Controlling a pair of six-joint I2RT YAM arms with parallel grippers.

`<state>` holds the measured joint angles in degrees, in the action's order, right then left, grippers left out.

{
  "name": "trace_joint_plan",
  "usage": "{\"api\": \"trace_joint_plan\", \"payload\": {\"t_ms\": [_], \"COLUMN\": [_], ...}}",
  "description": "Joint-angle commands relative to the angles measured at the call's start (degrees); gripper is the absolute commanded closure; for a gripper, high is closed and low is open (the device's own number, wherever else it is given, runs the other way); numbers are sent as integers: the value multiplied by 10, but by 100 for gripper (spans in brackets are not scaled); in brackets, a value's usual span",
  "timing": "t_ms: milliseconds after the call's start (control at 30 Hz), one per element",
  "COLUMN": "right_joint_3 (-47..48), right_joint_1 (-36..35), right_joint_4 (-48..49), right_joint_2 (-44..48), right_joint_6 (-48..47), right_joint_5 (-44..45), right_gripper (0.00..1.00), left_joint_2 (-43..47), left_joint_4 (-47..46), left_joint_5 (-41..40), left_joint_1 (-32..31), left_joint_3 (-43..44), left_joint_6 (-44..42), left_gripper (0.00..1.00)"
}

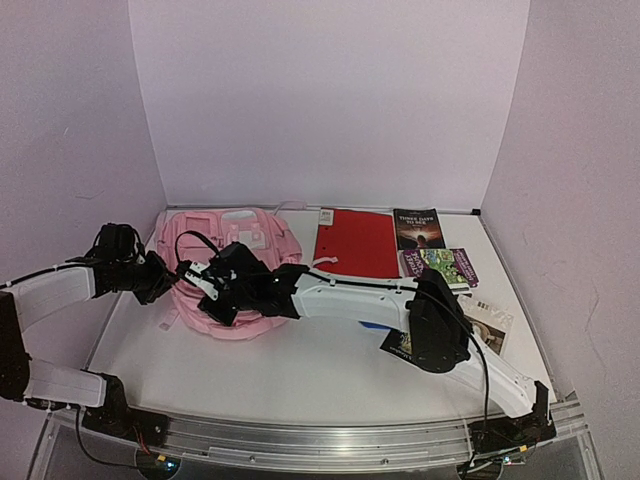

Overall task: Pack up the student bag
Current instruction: Unzip the student bag at the center of the board.

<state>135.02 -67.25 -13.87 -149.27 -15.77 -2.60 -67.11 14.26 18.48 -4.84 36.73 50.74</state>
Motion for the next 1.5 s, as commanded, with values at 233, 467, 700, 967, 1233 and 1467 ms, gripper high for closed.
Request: {"api": "trace_joint_plan", "payload": {"t_ms": [233,467,700,967,1233,1467], "right_joint_3": [-29,-43,-44,-13,1,-7], "right_joint_1": [10,40,69,77,78,77], "right_joint_4": [22,2,-10,-23,-33,-39], "right_joint_2": [76,128,150,158,164,178], "right_joint_6": [-13,8,38,50,70,79], "right_joint_5": [12,-52,-90,-116,-147,-166], "right_gripper": [100,100,100,100,100,100], "left_joint_2": [40,89,92,97,10,-75], "left_joint_4": [-2,-27,-100,-249,-394,-484], "left_joint_5": [4,19,13,73,111,157], "left_joint_1": [-10,84,118,118,118,118], "left_joint_3": [19,-32,-88,-159,-173,-158], "left_joint_6": [-50,-109,-162,-195,-221,-230], "left_gripper": [28,12,16,25,31,40]}}
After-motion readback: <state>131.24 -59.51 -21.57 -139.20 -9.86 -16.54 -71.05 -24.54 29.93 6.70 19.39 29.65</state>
